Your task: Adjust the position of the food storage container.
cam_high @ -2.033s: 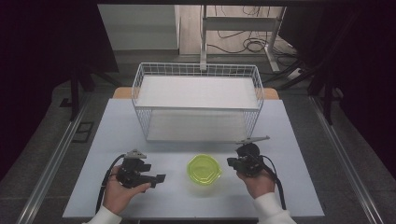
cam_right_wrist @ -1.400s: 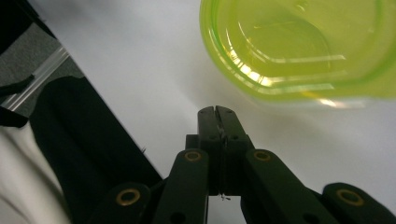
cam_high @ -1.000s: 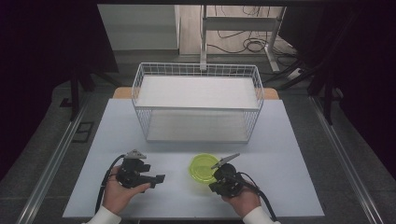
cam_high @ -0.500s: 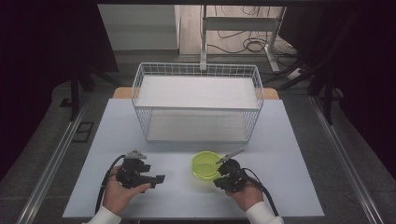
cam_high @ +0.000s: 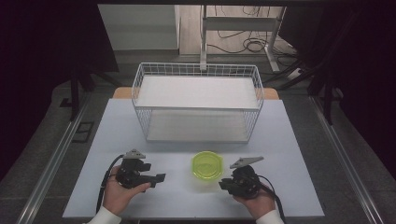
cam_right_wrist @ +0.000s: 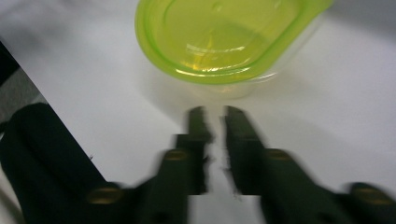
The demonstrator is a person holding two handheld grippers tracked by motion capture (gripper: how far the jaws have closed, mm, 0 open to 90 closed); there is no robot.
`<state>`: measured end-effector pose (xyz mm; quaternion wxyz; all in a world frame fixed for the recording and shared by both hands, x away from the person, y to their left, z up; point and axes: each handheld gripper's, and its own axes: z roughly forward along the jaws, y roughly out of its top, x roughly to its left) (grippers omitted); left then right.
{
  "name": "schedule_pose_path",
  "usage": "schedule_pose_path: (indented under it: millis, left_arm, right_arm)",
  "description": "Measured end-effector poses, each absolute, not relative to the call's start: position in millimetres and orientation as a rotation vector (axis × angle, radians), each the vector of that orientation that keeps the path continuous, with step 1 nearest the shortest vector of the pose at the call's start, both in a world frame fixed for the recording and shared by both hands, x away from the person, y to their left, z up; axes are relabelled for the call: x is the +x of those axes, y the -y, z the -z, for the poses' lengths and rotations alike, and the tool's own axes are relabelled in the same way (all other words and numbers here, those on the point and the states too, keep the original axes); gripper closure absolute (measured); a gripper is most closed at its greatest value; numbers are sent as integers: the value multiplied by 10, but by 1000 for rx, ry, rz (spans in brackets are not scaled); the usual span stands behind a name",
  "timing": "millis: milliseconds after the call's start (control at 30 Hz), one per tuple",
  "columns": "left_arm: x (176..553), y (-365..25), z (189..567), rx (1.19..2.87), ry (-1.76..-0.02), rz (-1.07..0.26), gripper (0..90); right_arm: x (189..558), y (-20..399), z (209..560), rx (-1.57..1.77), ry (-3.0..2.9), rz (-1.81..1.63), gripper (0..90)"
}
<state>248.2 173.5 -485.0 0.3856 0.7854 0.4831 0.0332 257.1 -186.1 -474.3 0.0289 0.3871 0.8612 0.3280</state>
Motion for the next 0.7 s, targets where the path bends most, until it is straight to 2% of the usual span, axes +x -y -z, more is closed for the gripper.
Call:
schedule_pose_path:
  millis: [33,67,100,133,200,300,700]
  left_arm:
    - [2483,-1738,4843,1994,-1228,-82,240]
    - [2483,-1738,4843,1994,-1228,-82,240]
    - [2484,-1742,4841,1989,-1228,-80,240]
    - [2485,-1744,4840,1988,-1228,-77,240]
    - [2486,-1749,4844,1988,-1227,-77,240]
    - [2480,-1757,4841,1981,-1225,-69,240]
    - [2483,-1776,4827,1974,-1233,-74,241]
  right_arm:
    - [2557,1936,4716,1186,-2633,-1047,537]
    - [2557,1936,4716,1186,-2633,-1047,537]
    - [2551,1967,4702,1191,-2622,-1061,471]
    - [2545,2032,4674,1207,-2590,-1089,358]
    - [2544,2094,4647,1238,-2553,-1125,268]
    - [2563,2221,4600,1282,-2513,-1202,224]
    - [2603,2331,4596,1327,-2489,-1257,191]
